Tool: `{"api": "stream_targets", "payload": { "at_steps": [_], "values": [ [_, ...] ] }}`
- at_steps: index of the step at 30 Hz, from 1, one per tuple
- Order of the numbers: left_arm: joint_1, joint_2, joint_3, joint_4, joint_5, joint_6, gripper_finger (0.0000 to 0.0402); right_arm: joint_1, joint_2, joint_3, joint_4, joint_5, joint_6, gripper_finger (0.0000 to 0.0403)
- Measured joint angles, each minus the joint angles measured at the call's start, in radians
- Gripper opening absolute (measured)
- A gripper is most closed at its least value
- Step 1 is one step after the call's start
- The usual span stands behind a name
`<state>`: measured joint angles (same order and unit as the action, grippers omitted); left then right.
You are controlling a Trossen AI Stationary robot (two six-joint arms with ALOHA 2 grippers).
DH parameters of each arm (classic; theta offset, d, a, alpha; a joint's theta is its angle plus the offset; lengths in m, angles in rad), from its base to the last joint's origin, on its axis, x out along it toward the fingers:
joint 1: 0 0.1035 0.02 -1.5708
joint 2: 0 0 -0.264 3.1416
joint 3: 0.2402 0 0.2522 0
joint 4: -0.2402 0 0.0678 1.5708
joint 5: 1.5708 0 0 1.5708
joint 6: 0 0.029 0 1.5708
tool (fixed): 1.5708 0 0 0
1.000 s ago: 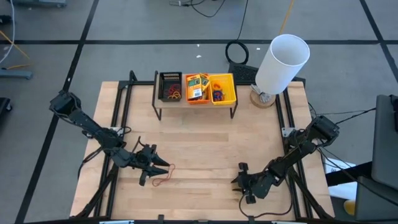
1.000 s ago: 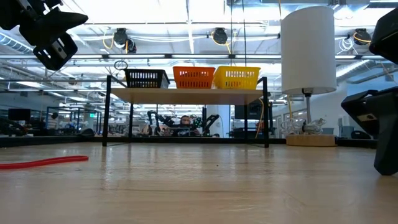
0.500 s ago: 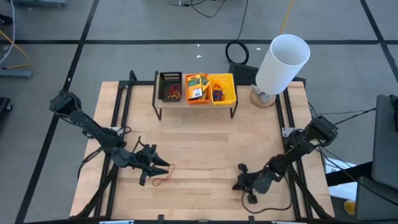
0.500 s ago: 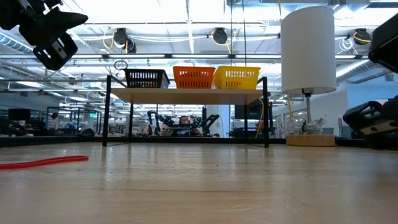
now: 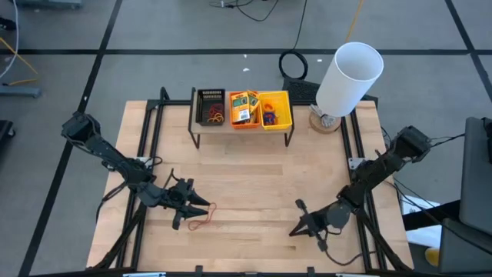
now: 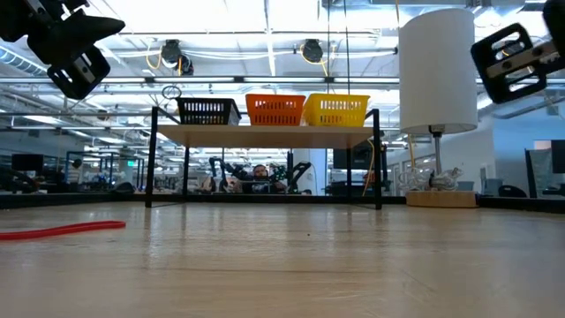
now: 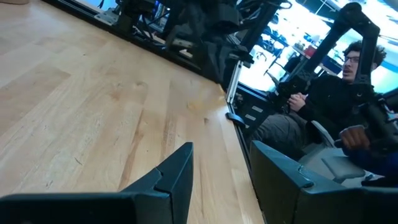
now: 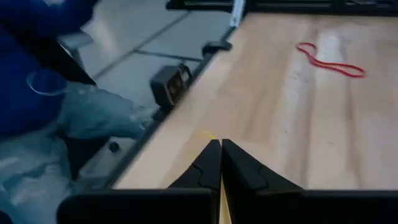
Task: Pick & Place Office Desk Supplies
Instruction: Put the yellow rubberband into the black bin on the shelf
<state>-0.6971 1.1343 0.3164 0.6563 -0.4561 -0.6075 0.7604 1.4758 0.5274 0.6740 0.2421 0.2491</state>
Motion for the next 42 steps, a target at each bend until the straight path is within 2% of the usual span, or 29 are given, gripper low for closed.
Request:
{"api": "stream_targets", "payload": {
  "at_steps": [7, 11, 19, 26, 31, 38, 42],
  "values": [
    [0.031, 0.0, 0.0, 0.003, 0.001, 0.045, 0.0147, -0.055, -0.077, 0.0, -0.036, 0.014, -0.085, 0.0],
    [0.073, 0.0, 0.0, 0.03, 0.001, 0.155, 0.0147, -0.115, -0.118, 0.0, -0.035, 0.015, -0.156, 0.0],
    [0.177, 0.0, 0.002, 0.201, 0.001, 0.413, 0.0147, -0.256, -0.196, 0.0, -0.012, 0.014, -0.258, 0.0],
    [0.295, 0.0, 0.002, 0.22, 0.001, 0.456, 0.0147, -0.373, -0.211, 0.033, 0.063, -0.063, -0.366, 0.0],
    [0.372, 0.0, 0.052, 0.072, 0.01, 0.467, 0.0147, -0.436, -0.211, 0.091, 0.047, -0.064, -0.41, 0.0],
    [0.399, 0.022, 0.234, -0.182, 0.015, 0.553, 0.0147, -0.506, -0.211, 0.108, 0.044, -0.064, -0.395, 0.0],
    [0.399, 0.054, 0.329, -0.231, 0.125, 0.604, 0.0147, -0.549, -0.197, 0.109, 0.045, -0.064, -0.368, 0.0]
  ]
}}
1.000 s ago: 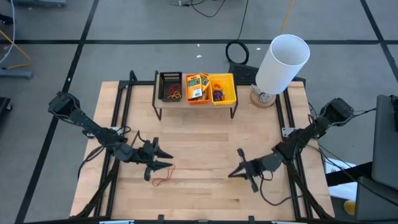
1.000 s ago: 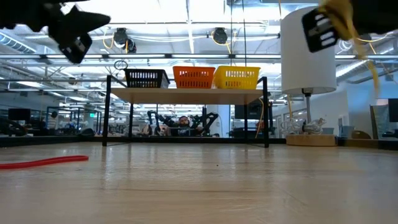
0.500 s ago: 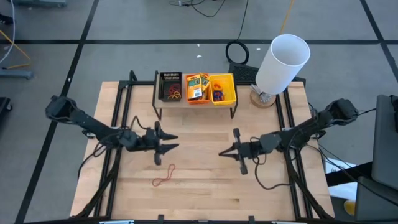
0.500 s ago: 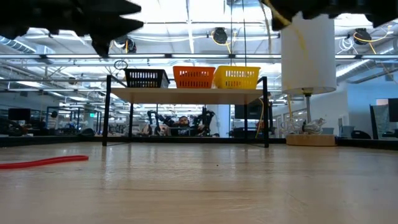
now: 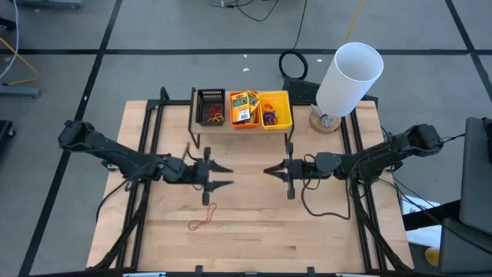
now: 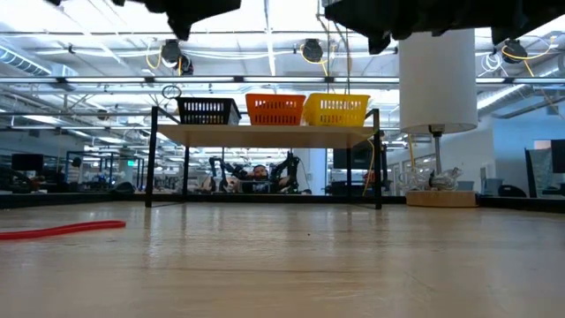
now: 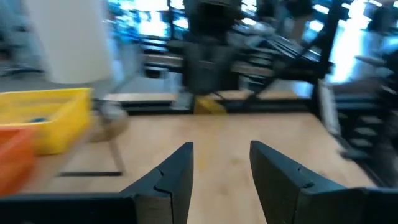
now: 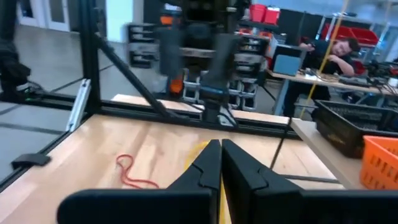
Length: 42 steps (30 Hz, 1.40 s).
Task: Pick & Place Office Desk Supplies
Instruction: Put the yellow rubberband into the black bin on the shelf
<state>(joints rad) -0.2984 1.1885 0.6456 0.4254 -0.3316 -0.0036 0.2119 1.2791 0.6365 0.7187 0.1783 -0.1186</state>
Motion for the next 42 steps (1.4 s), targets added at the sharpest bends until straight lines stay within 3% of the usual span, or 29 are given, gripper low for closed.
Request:
{"api": "stream_targets", "payload": {
  "at_steps": [3, 13, 18, 28, 42],
  "values": [
    [0.0, 0.047, 0.053, -0.052, 0.071, 0.004, 0.0148, -0.027, 0.013, 0.0, 0.009, 0.0, 0.024, 0.0],
    [0.051, 0.234, 0.156, -0.102, 0.076, 0.027, 0.0149, -0.048, 0.03, 0.0, 0.011, -0.002, 0.028, 0.0],
    [0.084, 0.302, 0.198, -0.12, 0.12, -0.002, 0.0168, -0.046, 0.03, 0.0, 0.011, -0.053, 0.029, 0.0],
    [0.114, 0.331, 0.252, -0.11, 0.124, -0.052, 0.021, -0.047, 0.03, 0.0, 0.015, -0.052, 0.03, 0.0],
    [0.141, 0.331, 0.253, -0.071, 0.156, -0.087, 0.0212, -0.047, 0.03, 0.0, 0.045, -0.052, 0.019, 0.0]
  ]
}}
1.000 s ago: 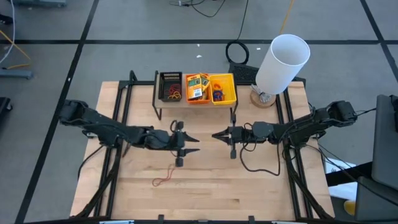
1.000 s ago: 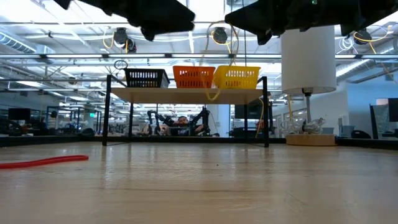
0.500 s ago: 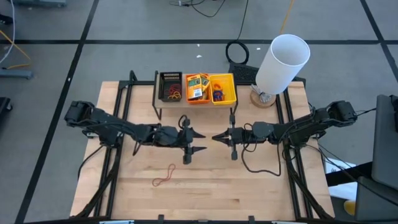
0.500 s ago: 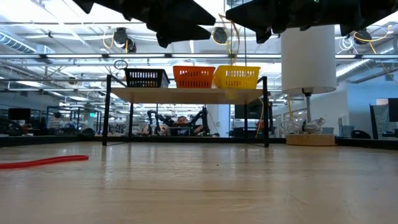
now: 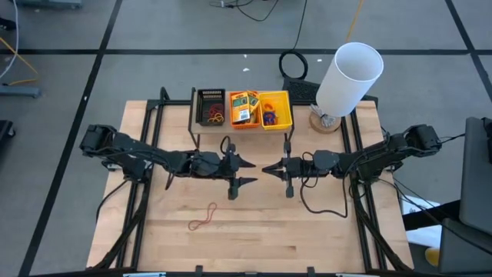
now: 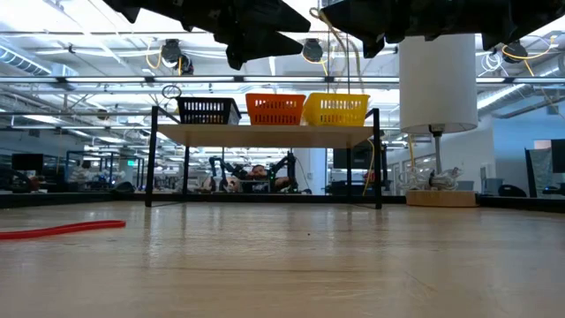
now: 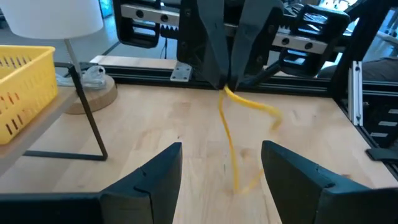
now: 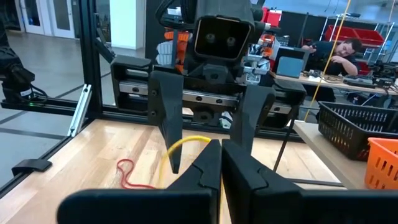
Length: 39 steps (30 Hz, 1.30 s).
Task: Pick & Place Office Desk Supplies
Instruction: Put the yellow rubberband into the black bin on the shelf
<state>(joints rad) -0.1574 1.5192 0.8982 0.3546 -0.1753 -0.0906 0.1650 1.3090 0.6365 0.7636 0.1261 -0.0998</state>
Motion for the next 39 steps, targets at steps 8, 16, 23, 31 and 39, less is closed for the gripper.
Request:
{"api": "stream_targets", "payload": {
  "at_steps": [8, 16, 23, 31, 39],
  "values": [
    [0.0, 0.0, 0.0, 0.015, 0.002, -0.009, 0.0212, 0.0, 0.0, 0.0, 0.008, 0.0, 0.001, 0.0],
    [0.0, 0.0, 0.0, 0.018, 0.018, -0.024, 0.0212, 0.0, 0.0, 0.0, 0.012, 0.0, 0.001, 0.0],
    [0.002, 0.0, 0.0, 0.019, 0.018, -0.028, 0.0212, 0.0, 0.0, 0.0, 0.019, -0.001, 0.001, 0.0],
    [0.001, 0.008, 0.0, 0.076, 0.018, -0.032, 0.0212, 0.0, 0.0, 0.0, 0.026, -0.001, 0.001, 0.0],
    [0.013, 0.14, 0.054, 0.112, 0.069, -0.055, 0.0212, 0.0, 0.0, 0.0, 0.033, -0.001, 0.002, 0.0]
  ]
}}
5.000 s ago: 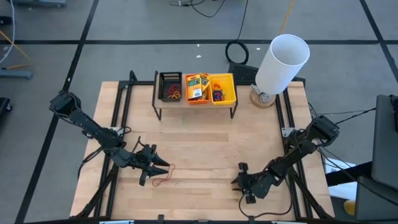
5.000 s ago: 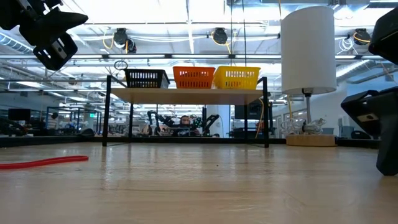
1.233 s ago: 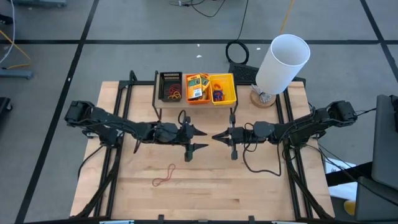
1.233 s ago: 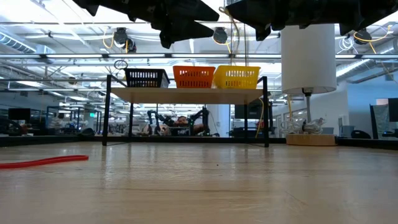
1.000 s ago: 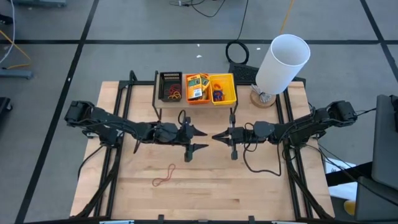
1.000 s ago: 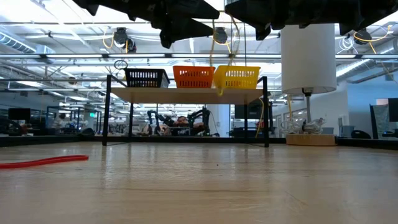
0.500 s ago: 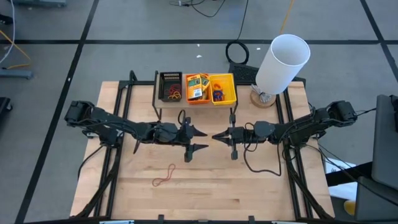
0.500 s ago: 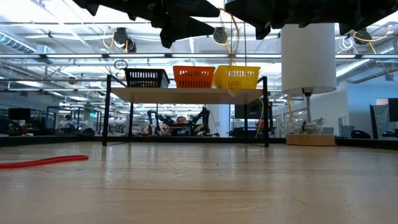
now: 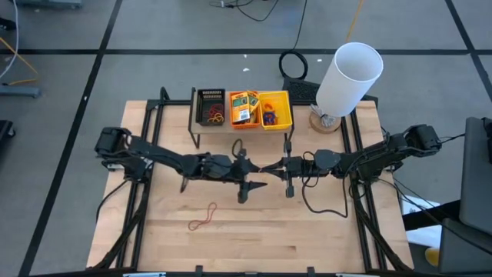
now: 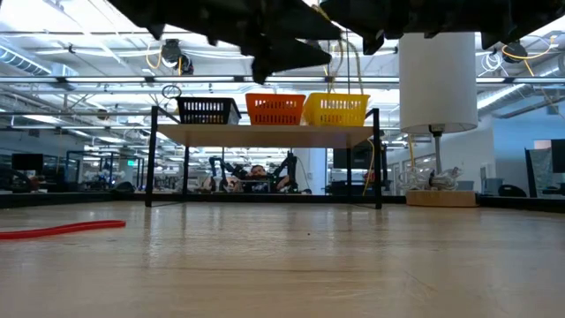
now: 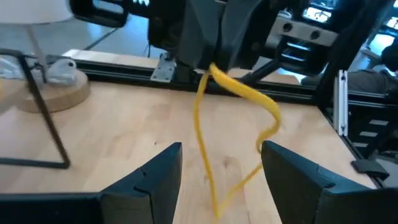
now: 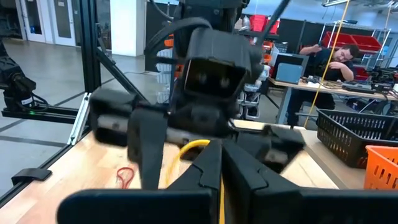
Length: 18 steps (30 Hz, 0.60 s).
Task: Pick & Place Office Desk Supplies
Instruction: Put the yellow rubberband into the black bin on the shelf
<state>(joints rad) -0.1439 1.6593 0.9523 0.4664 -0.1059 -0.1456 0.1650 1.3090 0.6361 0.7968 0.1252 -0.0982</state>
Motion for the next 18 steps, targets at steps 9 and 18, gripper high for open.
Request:
{"api": "stream_targets", "payload": {
  "at_steps": [9, 18],
  "values": [
    [0.005, 0.09, 0.138, -0.133, 0.004, 0.042, 0.0196, 0.0, 0.0, 0.0, -0.023, -0.001, 0.0, 0.0],
    [0.005, 0.088, 0.154, -0.247, 0.004, 0.064, 0.0013, 0.0, 0.0, 0.0, -0.007, 0.0, 0.008, 0.0001]
  ]
}}
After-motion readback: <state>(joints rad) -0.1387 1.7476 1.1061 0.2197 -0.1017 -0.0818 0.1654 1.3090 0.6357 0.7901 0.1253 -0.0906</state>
